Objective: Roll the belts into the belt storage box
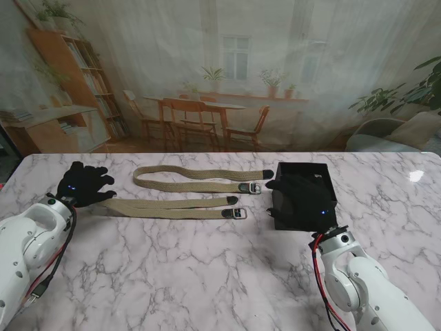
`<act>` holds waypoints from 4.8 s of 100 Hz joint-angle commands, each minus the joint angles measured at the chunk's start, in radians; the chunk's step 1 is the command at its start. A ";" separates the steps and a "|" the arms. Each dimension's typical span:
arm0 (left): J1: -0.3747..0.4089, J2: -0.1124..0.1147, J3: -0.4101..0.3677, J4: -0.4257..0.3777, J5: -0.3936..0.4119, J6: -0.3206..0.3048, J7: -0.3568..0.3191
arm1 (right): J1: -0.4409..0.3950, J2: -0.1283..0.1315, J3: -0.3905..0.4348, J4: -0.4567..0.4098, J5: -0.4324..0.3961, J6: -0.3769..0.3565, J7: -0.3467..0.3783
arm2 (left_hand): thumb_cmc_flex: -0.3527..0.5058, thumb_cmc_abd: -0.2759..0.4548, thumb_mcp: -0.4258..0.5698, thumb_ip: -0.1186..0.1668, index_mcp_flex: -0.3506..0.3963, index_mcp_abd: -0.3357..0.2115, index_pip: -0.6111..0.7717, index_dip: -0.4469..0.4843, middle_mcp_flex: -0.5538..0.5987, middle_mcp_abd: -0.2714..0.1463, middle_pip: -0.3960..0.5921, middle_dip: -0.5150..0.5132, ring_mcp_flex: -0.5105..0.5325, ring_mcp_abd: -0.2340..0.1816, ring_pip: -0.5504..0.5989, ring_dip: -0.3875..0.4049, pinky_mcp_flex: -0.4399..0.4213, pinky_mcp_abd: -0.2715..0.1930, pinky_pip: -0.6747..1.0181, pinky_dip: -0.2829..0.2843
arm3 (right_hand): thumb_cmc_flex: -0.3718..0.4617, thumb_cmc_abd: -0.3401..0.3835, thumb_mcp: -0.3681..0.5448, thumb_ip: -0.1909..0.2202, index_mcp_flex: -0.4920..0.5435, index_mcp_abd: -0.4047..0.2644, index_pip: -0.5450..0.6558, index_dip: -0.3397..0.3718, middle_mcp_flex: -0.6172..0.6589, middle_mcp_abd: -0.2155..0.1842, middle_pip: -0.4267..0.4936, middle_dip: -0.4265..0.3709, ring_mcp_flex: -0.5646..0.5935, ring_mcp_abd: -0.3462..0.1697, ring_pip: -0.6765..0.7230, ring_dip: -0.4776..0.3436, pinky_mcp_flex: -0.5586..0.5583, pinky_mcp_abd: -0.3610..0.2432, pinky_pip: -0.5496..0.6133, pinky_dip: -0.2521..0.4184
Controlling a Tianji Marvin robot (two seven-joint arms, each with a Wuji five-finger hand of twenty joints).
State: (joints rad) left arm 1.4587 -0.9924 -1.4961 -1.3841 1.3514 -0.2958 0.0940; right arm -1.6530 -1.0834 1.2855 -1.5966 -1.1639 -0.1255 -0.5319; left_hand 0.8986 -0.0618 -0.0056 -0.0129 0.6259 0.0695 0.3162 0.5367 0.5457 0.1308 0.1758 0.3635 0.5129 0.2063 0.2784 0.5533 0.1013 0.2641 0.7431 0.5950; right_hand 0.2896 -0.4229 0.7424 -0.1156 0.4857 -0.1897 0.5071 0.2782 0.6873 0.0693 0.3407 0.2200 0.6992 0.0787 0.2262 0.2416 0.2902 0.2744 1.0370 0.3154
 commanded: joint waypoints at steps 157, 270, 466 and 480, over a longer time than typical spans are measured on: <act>0.046 0.030 -0.013 -0.034 0.123 -0.022 0.011 | -0.029 0.002 0.023 -0.020 -0.016 0.008 -0.014 | 0.247 -0.089 0.049 0.004 -0.148 -0.105 0.441 0.353 0.000 0.001 0.106 0.083 0.054 -0.030 0.064 0.081 0.045 -0.032 0.092 0.018 | 0.014 0.002 0.011 0.020 0.030 0.042 -0.011 0.037 -0.006 0.021 0.019 0.020 0.000 0.028 -0.008 0.030 -0.013 0.030 -0.010 0.032; 0.261 0.004 -0.113 -0.499 0.126 -0.371 0.193 | 0.007 0.023 -0.142 -0.202 0.195 -0.078 0.518 | 0.343 -0.007 0.003 0.005 0.041 -0.036 0.340 0.201 0.378 -0.028 0.159 0.051 0.367 -0.043 0.193 0.117 0.193 -0.051 0.268 0.020 | -0.100 0.170 -0.285 0.026 -0.035 0.351 -0.203 0.103 -0.231 0.171 -0.019 0.016 -0.186 0.115 -0.061 0.006 -0.130 0.049 -0.079 0.037; 0.230 -0.003 -0.083 -0.503 0.077 -0.402 0.129 | 0.208 -0.048 -0.505 -0.085 0.547 0.164 0.479 | 0.338 -0.012 0.010 0.005 0.045 -0.033 0.337 0.209 0.383 -0.028 0.170 0.054 0.372 -0.044 0.225 0.148 0.206 -0.069 0.300 0.031 | 0.273 -0.204 0.194 -0.157 0.183 -0.147 0.623 0.344 0.541 -0.083 0.527 0.341 0.350 -0.013 0.213 0.188 -0.065 0.166 -0.116 0.023; 0.236 0.002 -0.093 -0.477 0.091 -0.385 0.110 | 0.141 -0.037 -0.443 -0.126 0.494 0.142 0.459 | 0.337 -0.013 0.010 0.005 0.045 -0.034 0.336 0.208 0.382 -0.029 0.170 0.054 0.371 -0.045 0.224 0.147 0.206 -0.069 0.300 0.031 | 0.374 -0.099 0.212 -0.143 0.273 -0.052 0.516 0.052 0.624 -0.071 0.559 0.327 0.423 -0.015 0.253 0.217 0.001 0.151 -0.055 0.023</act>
State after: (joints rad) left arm 1.6888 -0.9979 -1.5835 -1.8861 1.4317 -0.6910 0.2334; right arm -1.4759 -1.1345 0.8218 -1.6991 -0.6728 0.0185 -0.0647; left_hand 1.1787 -0.1268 -0.0010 -0.0127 0.6542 0.0439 0.6374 0.7364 0.9023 0.1041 0.3261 0.4115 0.8665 0.1662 0.4749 0.6918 0.3080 0.2015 1.0104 0.6091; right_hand 0.6134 -0.5628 0.9349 -0.2505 0.7081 -0.2553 1.0278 0.3898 1.2682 0.0114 0.8667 0.5460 1.0881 0.0829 0.4445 0.4410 0.2843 0.4337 0.9568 0.3517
